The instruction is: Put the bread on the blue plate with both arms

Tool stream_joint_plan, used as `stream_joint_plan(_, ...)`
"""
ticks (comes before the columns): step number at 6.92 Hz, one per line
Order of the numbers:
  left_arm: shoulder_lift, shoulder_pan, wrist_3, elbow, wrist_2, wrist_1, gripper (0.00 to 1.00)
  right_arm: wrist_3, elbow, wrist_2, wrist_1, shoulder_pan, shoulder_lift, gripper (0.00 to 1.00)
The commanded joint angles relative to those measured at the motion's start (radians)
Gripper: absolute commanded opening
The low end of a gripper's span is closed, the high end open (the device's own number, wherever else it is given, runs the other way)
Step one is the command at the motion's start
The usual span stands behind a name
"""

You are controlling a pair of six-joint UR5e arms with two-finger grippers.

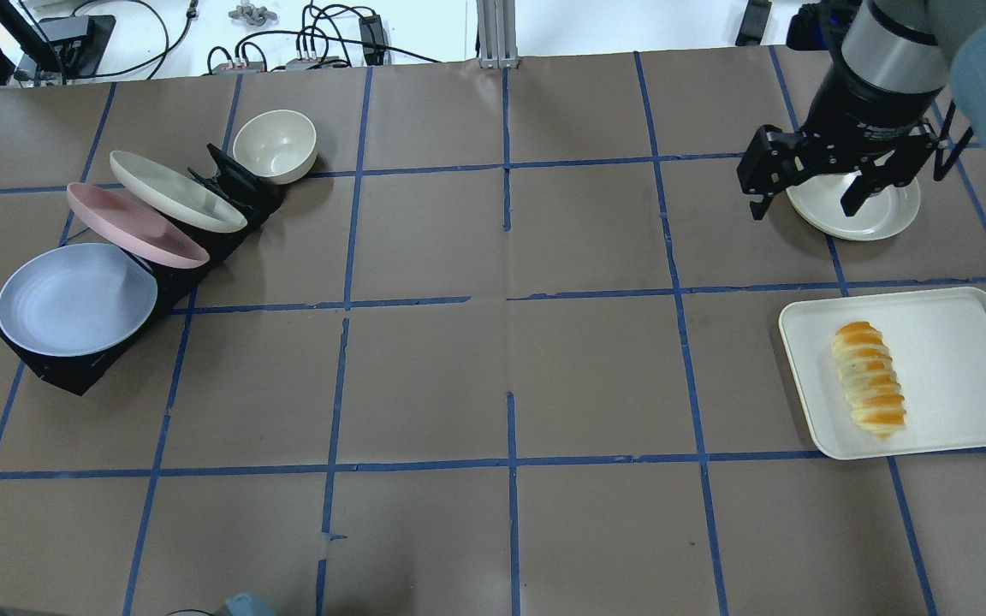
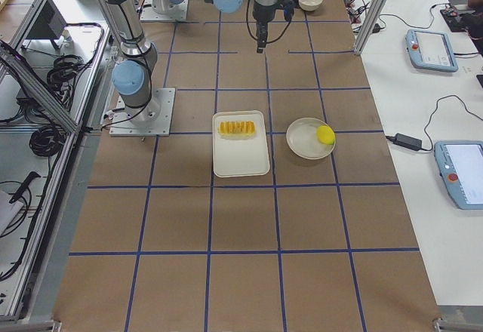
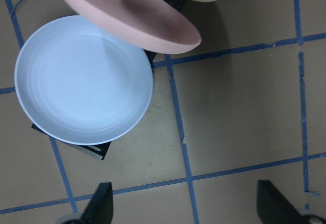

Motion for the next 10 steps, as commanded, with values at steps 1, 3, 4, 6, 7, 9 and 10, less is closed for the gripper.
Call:
stream_joint_plan(1,-0.212,0.045,0.088,0.156,-0.016,0.009,1.0,-0.202,0.168,-0.012,-0.178,-0.15,0.001,0.85)
stream_joint_plan(3,-0.369,0.036,0.091,0.244,-0.038,0.009,1.0,-0.199,0.314,-0.01,-0.293,-0.243,-0.004,0.85)
stream_joint_plan(4,-0.415,0.033,0.091,0.25,-0.071,0.025,1.0,-0.202,0.381,-0.012,-0.4,-0.289,0.005,0.85)
stream_joint_plan(6,-0.474,0.024,0.091,0.244,-0.075,0.076,0.94,-0.2,0.413,-0.01,-0.487,-0.32,0.083,0.85)
stream_joint_plan(7,-0.491,0.007,0.09,0.235,-0.073,0.075,0.82,-0.2,0.422,-0.001,-0.538,-0.32,0.132,0.85)
stream_joint_plan(9,-0.489,-0.005,0.08,0.235,-0.062,0.072,0.33,-0.2,0.478,-0.001,-0.618,-0.326,0.18,0.85)
stream_joint_plan(10,-0.479,-0.008,0.082,0.249,-0.059,0.056,0.15,-0.202,0.483,-0.001,-0.636,-0.332,0.188,0.84)
